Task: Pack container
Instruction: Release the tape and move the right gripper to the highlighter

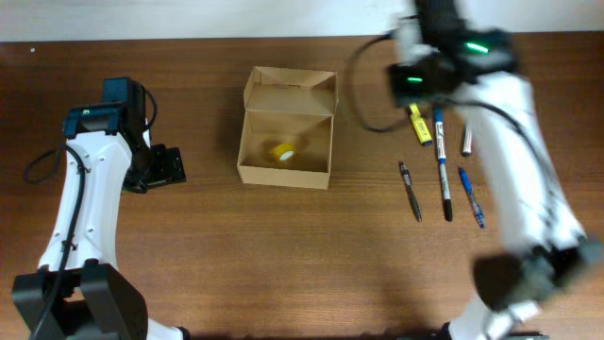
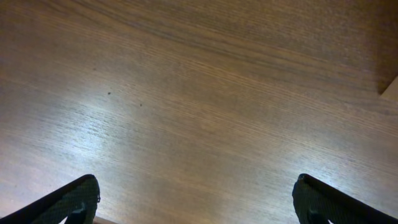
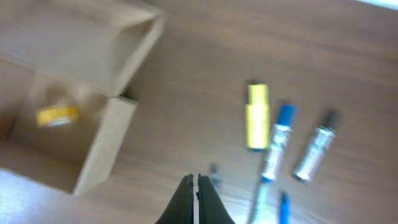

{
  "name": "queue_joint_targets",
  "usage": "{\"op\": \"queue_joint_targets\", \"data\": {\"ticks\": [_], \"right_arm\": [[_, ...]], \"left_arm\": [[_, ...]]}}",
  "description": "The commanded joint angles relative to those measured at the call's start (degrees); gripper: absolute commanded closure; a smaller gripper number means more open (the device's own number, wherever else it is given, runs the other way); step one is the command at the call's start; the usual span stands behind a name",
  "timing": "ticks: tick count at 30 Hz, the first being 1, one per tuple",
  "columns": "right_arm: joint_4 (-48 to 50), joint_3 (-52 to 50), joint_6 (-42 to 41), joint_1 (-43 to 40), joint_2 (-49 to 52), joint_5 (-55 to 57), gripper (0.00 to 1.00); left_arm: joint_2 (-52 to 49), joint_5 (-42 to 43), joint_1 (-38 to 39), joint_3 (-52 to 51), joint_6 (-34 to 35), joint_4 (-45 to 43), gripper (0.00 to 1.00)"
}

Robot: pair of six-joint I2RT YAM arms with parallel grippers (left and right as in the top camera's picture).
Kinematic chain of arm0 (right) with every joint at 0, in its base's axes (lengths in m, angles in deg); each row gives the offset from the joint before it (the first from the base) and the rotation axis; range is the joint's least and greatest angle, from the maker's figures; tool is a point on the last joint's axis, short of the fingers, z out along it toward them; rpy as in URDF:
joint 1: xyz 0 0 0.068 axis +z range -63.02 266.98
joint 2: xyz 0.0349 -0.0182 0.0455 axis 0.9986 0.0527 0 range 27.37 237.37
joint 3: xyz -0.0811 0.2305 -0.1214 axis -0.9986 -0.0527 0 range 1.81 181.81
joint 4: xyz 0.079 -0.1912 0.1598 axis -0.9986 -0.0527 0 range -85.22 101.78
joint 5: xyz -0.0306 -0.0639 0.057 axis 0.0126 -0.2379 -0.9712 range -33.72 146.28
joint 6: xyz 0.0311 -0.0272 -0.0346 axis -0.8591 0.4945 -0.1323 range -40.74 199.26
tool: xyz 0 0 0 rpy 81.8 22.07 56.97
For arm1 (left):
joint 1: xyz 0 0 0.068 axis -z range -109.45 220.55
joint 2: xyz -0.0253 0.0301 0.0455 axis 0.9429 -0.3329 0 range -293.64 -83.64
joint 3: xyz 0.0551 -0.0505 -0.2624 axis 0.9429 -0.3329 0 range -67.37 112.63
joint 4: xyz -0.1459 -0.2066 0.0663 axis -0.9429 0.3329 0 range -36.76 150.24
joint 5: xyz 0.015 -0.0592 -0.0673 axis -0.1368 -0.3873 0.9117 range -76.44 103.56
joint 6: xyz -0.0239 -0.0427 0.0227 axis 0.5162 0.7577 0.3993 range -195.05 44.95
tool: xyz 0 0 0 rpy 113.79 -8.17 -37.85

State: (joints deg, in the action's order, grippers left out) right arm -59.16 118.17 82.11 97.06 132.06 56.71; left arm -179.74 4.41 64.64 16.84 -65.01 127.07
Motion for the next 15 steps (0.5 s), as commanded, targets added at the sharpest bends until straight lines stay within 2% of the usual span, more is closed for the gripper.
{"op": "queue_joint_targets", "data": {"ticks": [1, 5, 10, 12, 13, 15], "right_arm": [[3.98, -11.98, -1.46, -4.48, -8.55, -0.15, 0.96], [8.92, -22.53, -1.86, -7.45, -11.32, -0.17, 0.94], [15.43, -28.24, -1.44, -7.52, -6.84, -0.13, 0.63], [18.27, -28.22, -1.16, -7.56, -3.98, -0.13, 0.47], [20.24, -28.22, -0.39, -7.56, -2.43, -0.15, 0.36], [23.54, -28.22, 1.73, -7.54, 0.28, -0.04, 0.29]], "left_arm": [[0.42, 0.37, -0.22, -0.33, -0.74, -0.11, 0.00], [0.42, 0.37, -0.22, -0.33, -0.74, -0.11, 0.00], [0.44, 0.37, -0.22, -0.33, -0.72, -0.11, 0.00], [0.42, 0.37, -0.22, -0.33, -0.72, -0.11, 0.00], [0.42, 0.37, -0.22, -0.33, -0.74, -0.13, 0.00], [0.42, 0.37, -0.22, -0.33, -0.72, -0.13, 0.00]]}}
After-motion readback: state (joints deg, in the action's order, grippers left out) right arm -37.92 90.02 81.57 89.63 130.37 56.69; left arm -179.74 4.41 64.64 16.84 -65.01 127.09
